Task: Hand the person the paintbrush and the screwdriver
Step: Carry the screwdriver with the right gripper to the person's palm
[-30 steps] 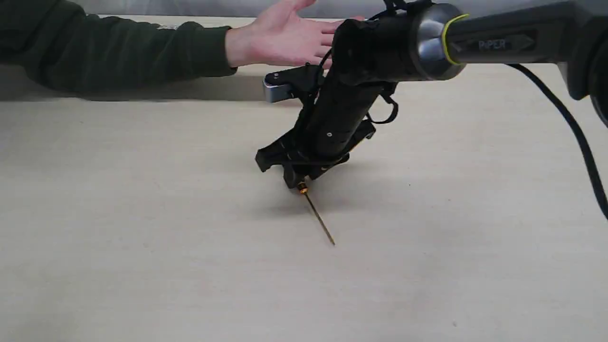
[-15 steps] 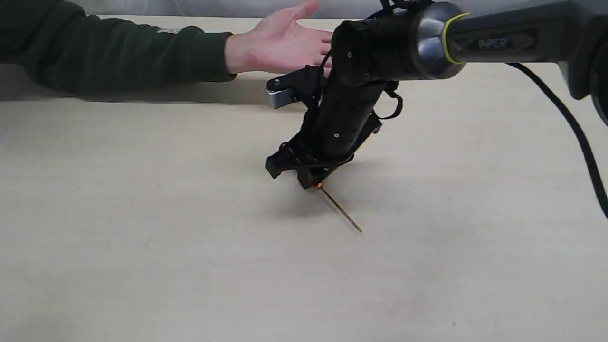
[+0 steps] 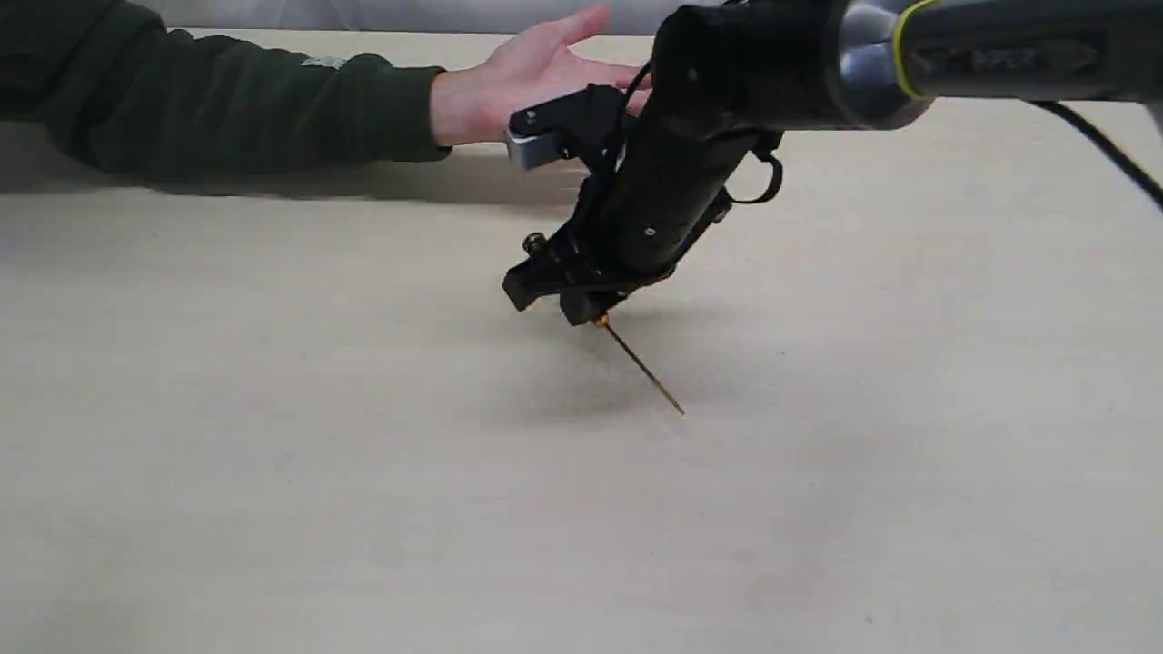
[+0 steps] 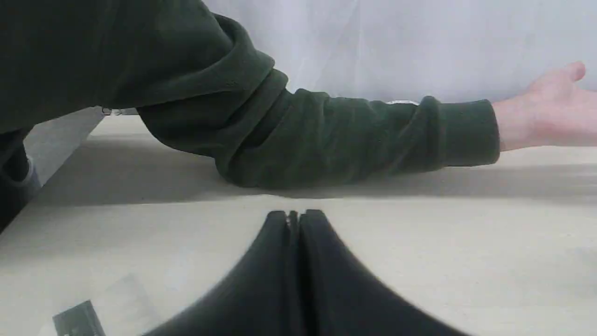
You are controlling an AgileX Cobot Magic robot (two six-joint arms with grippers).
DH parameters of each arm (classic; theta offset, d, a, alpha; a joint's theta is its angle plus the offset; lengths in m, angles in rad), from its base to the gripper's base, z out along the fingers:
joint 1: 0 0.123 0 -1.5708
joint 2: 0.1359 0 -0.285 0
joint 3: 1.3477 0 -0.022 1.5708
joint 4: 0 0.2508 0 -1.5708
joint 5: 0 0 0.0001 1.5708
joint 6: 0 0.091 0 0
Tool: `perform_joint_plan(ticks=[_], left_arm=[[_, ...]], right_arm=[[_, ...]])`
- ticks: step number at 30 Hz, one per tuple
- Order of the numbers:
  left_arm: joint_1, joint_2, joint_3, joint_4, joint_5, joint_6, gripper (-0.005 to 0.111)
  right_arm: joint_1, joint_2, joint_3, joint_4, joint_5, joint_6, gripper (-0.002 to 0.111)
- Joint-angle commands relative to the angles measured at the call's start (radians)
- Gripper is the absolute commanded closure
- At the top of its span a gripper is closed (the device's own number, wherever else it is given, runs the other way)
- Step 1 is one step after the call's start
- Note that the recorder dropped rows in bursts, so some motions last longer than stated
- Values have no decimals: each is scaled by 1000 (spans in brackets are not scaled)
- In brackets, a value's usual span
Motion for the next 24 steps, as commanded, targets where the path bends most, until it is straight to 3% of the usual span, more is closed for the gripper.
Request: perform_joint_plan(ticks=[1, 13, 24], left_arm=[[-7, -2, 2, -4, -8, -2, 107], [-7, -2, 2, -4, -8, -2, 107], [-7, -2, 2, -4, -8, -2, 107]], right_arm=[[-2, -85, 21, 16, -16, -26, 104], [-3, -255, 3, -16, -79, 3, 104], [-3, -130, -256, -199, -17, 196, 104]])
